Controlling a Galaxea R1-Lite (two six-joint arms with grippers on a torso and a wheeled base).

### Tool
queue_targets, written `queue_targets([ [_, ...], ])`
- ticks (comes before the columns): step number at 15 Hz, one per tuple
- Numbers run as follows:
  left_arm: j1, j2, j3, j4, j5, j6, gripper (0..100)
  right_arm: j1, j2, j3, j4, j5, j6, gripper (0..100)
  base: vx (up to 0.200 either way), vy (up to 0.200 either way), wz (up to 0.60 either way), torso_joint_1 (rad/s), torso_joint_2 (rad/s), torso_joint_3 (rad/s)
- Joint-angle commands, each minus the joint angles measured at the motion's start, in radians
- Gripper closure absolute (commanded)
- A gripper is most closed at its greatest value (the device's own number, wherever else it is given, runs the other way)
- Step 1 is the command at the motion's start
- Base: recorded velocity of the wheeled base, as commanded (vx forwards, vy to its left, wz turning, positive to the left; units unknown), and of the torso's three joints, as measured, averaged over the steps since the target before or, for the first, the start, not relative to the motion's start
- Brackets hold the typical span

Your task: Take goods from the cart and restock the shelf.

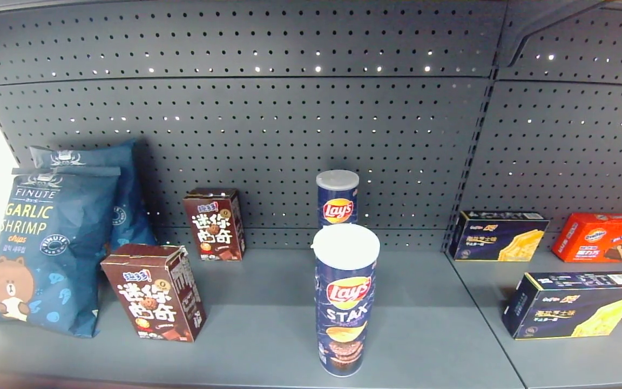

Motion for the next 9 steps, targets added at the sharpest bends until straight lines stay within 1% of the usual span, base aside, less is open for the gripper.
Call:
queue_targets([
  [1, 0.013, -0.004, 0.001, 0.0, 0.0, 0.0, 0, 0.194, 0.0, 0.0, 0.001, 0.0, 0.0, 0, 0.0, 0.0, 0.0, 0.0, 0.0, 0.0],
  [2, 0.045, -0.075, 0.007, -0.012, 0.008, -0.003, 0, 0.207, -0.003, 0.0, -0.001, 0.0, 0.001, 0, 0.0, 0.0, 0.0, 0.0, 0.0, 0.0],
  [3, 0.045, -0.069, 0.012, -0.025, 0.0, 0.001, 0, 0.168, -0.041, 0.0, -0.001, 0.0, 0.001, 0, 0.0, 0.0, 0.0, 0.0, 0.0, 0.0],
  [4, 0.045, -0.07, 0.012, -0.025, 0.0, 0.0, 0, 0.154, -0.089, 0.0, -0.002, -0.001, 0.006, 0, 0.0, 0.0, 0.0, 0.0, 0.0, 0.0],
  [9, 0.045, -0.072, 0.012, -0.023, 0.0, 0.0, 0, 0.158, -0.089, 0.0, -0.004, -0.003, 0.007, 0, 0.0, 0.0, 0.0, 0.0, 0.0, 0.0],
])
